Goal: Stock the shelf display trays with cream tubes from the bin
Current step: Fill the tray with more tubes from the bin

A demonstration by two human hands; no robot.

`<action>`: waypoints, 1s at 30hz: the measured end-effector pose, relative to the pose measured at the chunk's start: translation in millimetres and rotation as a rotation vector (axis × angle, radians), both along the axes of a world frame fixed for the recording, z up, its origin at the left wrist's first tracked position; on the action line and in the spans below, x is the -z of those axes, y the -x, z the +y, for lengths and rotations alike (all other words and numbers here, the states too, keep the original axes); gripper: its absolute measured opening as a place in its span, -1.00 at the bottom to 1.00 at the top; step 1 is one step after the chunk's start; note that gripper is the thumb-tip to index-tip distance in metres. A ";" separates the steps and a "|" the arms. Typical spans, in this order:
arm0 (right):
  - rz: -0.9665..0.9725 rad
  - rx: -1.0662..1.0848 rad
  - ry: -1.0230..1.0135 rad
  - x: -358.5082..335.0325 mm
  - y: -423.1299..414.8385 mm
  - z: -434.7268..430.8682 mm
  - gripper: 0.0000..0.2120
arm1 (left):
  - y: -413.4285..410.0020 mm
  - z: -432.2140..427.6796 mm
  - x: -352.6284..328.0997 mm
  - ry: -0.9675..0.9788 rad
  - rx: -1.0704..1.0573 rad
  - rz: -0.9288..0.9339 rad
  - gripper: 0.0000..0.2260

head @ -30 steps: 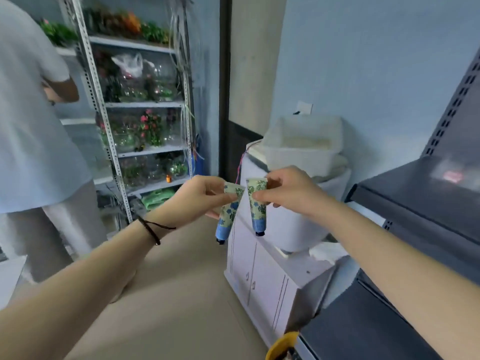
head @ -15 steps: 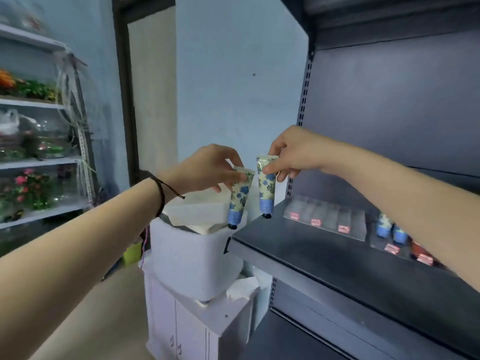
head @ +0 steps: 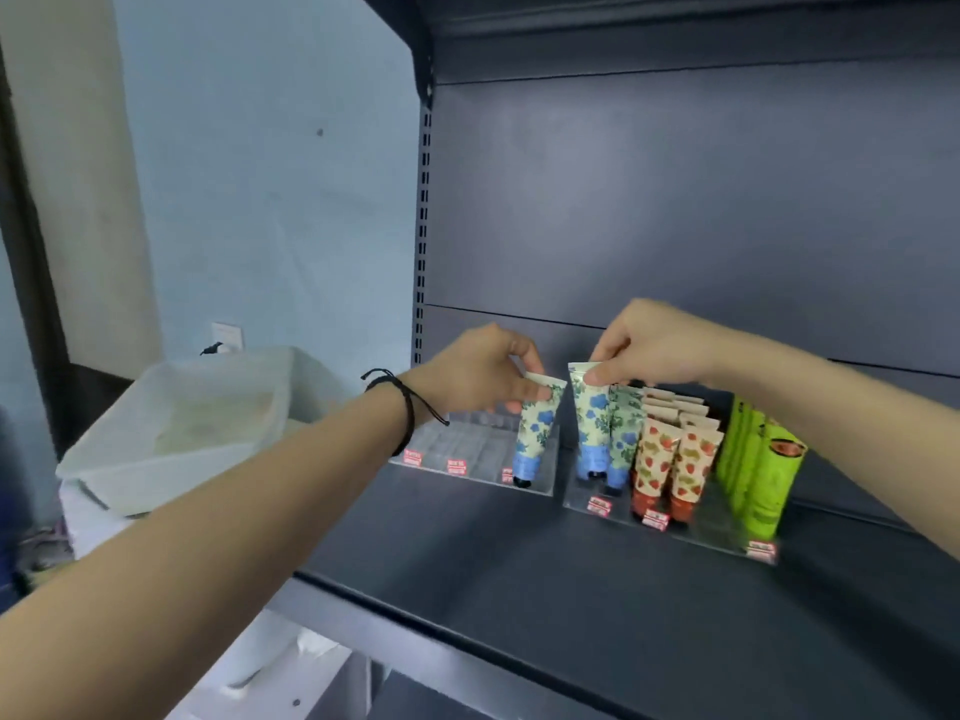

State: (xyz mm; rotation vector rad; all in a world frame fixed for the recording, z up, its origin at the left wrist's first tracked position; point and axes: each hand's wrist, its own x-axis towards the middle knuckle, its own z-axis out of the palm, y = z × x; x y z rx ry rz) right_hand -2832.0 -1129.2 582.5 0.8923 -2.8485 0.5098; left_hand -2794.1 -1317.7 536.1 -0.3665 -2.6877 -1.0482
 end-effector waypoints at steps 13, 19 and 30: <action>0.111 0.011 -0.054 38.4 54.8 41.2 -0.93 | 74.1 41.5 29.7 -0.068 0.083 -0.037 -0.92; 0.093 0.004 -0.093 46.9 62.4 41.7 -0.91 | 84.6 44.9 39.3 -0.024 0.091 -0.102 -0.89; 0.088 0.001 -0.086 54.3 66.7 42.6 -0.89 | 87.3 47.7 39.9 0.006 0.076 -0.139 -0.85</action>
